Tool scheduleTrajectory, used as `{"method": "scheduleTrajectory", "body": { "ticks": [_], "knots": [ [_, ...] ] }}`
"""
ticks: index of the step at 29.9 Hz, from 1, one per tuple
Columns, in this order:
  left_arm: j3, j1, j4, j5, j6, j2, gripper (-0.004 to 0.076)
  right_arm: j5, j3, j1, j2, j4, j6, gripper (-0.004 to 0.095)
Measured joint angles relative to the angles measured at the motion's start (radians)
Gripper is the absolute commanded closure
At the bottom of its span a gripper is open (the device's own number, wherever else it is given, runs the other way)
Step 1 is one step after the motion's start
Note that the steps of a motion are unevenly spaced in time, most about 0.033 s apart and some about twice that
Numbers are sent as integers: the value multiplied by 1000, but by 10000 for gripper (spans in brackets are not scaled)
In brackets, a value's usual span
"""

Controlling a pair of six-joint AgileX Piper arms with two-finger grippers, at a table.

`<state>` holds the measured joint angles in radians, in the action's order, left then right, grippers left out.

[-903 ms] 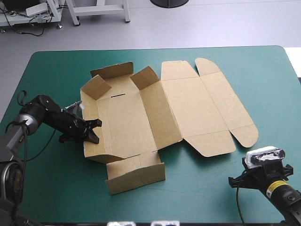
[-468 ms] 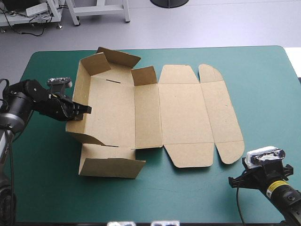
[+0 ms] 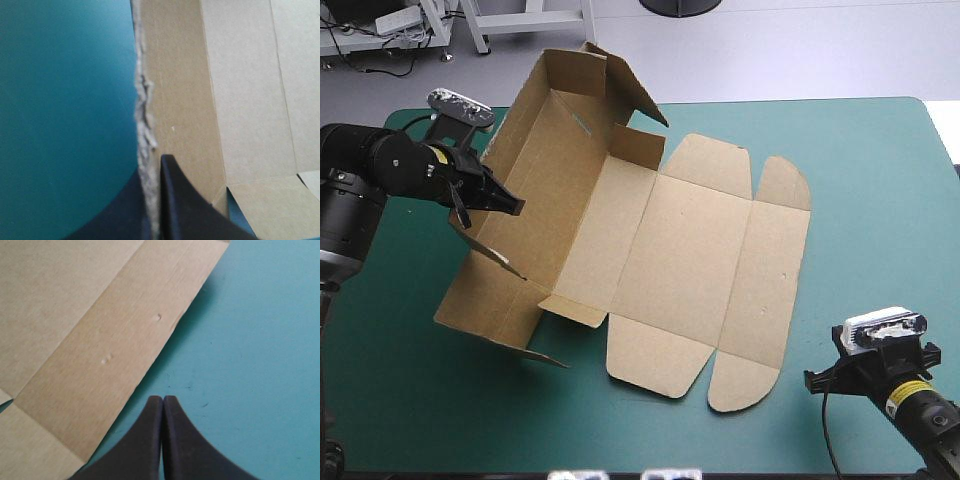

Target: Fold the box

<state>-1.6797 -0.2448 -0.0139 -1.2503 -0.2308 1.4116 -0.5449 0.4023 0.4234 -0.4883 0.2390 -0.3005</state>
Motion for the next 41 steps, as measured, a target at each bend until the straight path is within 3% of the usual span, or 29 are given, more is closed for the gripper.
{"method": "scheduleTrajectory", "body": {
  "ticks": [21,31,41],
  "knots": [
    [-25,-570,551,47,-43,-5,729,6,135,0,0,64,26,931],
    [-25,-714,557,96,-113,-12,729,-28,135,0,0,157,-57,931],
    [-24,-720,367,128,-273,-53,729,-28,137,0,0,275,-178,931]
  ]
}}
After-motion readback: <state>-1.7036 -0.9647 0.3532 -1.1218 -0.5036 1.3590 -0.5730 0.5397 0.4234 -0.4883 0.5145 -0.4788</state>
